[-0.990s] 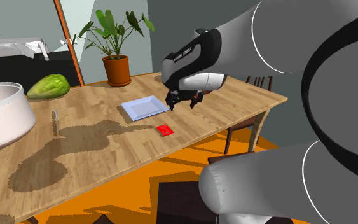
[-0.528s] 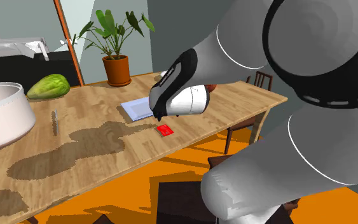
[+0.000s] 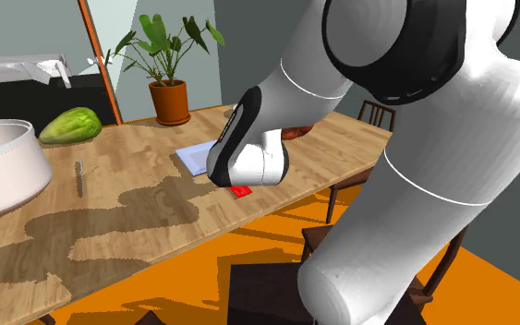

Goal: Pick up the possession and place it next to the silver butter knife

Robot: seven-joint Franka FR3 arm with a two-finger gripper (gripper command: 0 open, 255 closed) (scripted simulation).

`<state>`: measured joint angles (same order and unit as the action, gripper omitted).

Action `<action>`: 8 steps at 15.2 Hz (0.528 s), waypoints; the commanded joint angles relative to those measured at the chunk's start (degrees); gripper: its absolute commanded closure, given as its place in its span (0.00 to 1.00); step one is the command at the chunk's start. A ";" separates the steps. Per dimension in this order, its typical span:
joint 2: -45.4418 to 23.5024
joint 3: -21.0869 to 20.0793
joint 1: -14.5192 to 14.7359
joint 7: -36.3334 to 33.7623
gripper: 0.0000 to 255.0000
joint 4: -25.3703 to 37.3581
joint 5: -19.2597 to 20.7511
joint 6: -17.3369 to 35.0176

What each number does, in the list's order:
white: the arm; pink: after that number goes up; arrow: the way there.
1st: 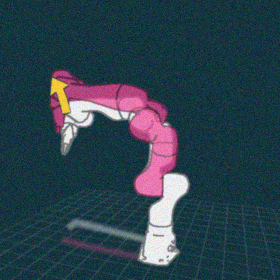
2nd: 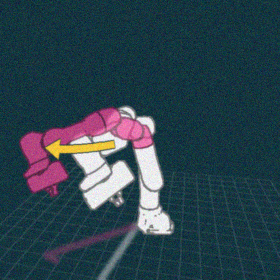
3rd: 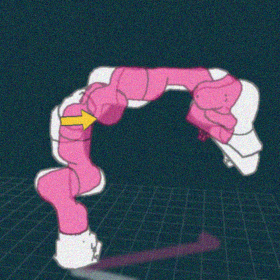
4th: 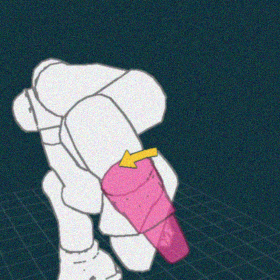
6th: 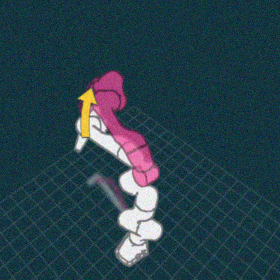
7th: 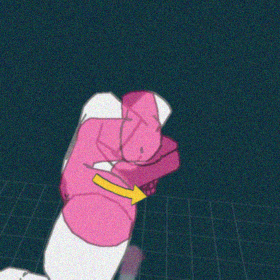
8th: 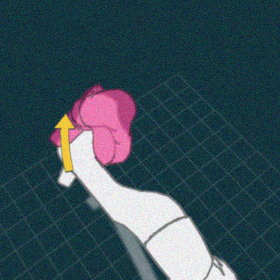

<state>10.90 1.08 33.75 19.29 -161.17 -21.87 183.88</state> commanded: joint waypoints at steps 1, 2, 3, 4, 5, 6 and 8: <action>-2.84 4.73 5.20 1.39 0.00 1.13 -1.47 1.99; -3.55 6.96 7.52 1.80 0.00 1.44 -1.87 2.48; -3.54 6.98 7.51 1.72 0.00 1.43 -1.77 2.48; -3.54 6.99 7.51 1.69 0.00 1.43 -1.73 2.48; -3.54 6.95 7.47 1.67 0.00 1.42 -1.71 2.48; -3.54 6.98 7.50 1.67 0.00 1.42 -1.71 2.48; -3.54 6.99 7.51 1.67 0.00 1.42 -1.70 2.48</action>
<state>7.38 8.01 41.19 20.95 -159.75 -23.56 186.34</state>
